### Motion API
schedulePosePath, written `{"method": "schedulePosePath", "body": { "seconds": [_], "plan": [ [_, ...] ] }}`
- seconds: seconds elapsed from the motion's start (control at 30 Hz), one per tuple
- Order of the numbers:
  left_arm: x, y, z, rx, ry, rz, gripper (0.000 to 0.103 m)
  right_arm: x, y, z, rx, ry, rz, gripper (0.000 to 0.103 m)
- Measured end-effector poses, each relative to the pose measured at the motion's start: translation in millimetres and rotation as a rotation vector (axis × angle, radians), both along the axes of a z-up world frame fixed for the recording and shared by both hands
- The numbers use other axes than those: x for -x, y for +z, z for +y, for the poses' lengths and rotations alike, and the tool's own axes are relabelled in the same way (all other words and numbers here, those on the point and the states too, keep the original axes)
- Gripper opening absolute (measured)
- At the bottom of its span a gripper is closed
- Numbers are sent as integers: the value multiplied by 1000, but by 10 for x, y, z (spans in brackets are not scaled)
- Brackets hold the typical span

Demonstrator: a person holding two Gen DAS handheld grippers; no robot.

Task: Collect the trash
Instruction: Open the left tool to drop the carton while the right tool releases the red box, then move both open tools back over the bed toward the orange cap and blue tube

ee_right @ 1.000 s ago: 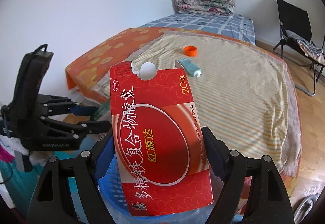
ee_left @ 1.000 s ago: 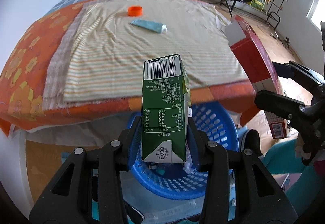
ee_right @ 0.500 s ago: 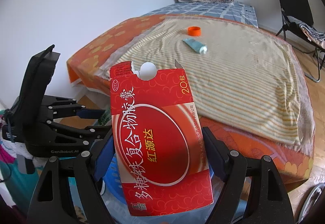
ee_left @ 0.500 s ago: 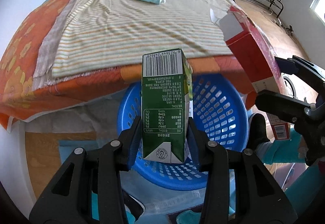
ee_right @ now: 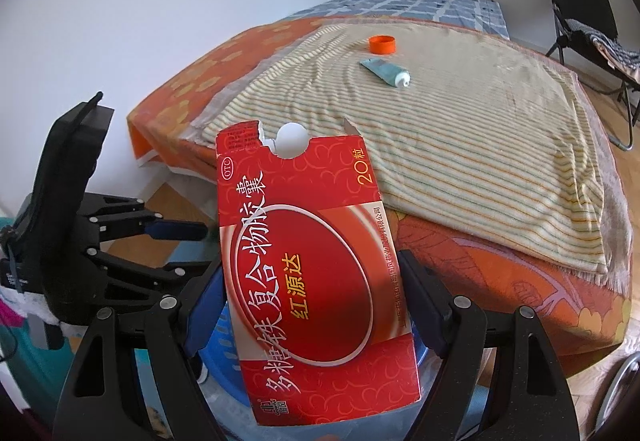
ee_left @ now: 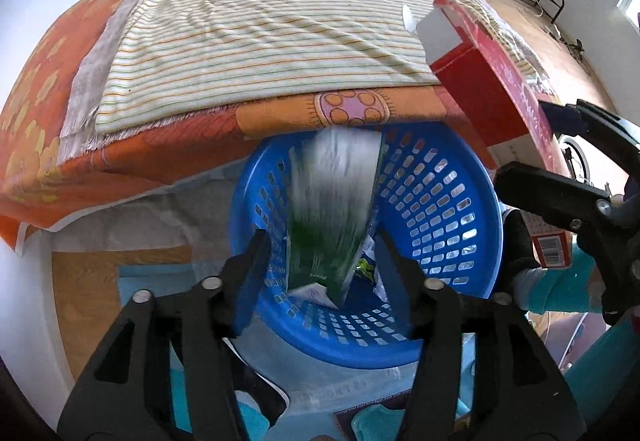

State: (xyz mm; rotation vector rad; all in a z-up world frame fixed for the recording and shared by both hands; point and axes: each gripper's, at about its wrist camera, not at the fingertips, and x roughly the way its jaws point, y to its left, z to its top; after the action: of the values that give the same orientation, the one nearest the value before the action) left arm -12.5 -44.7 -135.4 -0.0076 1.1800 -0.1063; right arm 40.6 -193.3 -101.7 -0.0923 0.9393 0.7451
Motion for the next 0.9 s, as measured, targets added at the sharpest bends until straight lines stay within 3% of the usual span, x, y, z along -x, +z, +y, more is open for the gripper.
{"method": "schedulePosePath", "body": {
  "seconds": [0.5,0.9],
  "plan": [
    [-9,-15,46,-3,18,7,57,-43,-166,25,26,4,77,83],
    [-7,6,69,-3,28,-2,57,-50,-107,-10,26,-17,60,83]
  ]
}}
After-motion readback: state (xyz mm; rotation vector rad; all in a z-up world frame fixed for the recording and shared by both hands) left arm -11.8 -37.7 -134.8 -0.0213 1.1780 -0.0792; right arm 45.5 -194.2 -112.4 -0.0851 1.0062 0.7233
